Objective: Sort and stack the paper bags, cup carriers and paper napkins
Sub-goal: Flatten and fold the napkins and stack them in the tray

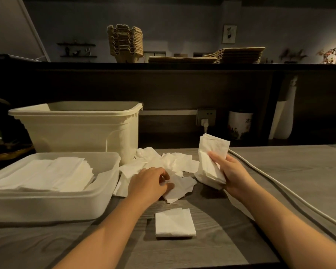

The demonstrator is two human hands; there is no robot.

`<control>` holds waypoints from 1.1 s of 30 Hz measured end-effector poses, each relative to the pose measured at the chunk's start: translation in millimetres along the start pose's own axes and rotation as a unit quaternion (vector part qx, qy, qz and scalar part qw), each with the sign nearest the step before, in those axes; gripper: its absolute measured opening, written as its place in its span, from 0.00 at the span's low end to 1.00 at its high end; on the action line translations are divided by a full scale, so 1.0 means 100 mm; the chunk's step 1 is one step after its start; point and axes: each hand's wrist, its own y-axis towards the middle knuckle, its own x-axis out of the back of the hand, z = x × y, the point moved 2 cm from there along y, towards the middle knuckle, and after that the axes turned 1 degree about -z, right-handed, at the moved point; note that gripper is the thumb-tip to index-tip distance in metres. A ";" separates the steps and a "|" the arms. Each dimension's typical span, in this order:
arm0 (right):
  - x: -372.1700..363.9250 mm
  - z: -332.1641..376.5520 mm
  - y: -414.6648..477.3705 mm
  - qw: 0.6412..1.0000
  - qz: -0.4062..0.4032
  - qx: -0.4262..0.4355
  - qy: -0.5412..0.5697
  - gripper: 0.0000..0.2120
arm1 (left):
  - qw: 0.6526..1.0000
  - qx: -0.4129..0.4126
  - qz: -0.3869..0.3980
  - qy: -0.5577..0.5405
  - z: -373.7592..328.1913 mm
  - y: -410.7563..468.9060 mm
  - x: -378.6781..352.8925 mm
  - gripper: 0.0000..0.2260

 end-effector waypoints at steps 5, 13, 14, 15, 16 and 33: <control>-0.02 0.01 -0.02 1.000 0.006 -0.007 -0.015 0.07 | 0.998 -0.005 0.010 -0.058 -0.01 -0.02 0.05 0.02; -0.03 0.03 -0.03 1.000 0.004 -0.017 -0.023 0.07 | 0.970 0.047 -0.054 -0.232 -0.02 0.01 0.15 0.02; -0.03 0.03 -0.04 1.000 0.006 -0.018 -0.024 0.07 | 0.962 0.057 -0.051 -0.263 -0.02 0.02 0.16 0.03; -0.03 0.03 -0.04 0.999 0.008 -0.021 -0.024 0.07 | 0.952 0.065 -0.044 -0.296 -0.02 0.02 0.16 0.05; -0.03 0.03 -0.04 0.999 0.009 -0.025 -0.023 0.07 | 0.941 0.070 -0.038 -0.329 -0.02 0.03 0.16 0.07; -0.04 0.05 -0.07 0.998 0.014 -0.053 0.006 0.14 | 0.877 0.039 -0.075 -0.472 -0.09 0.00 0.22 0.12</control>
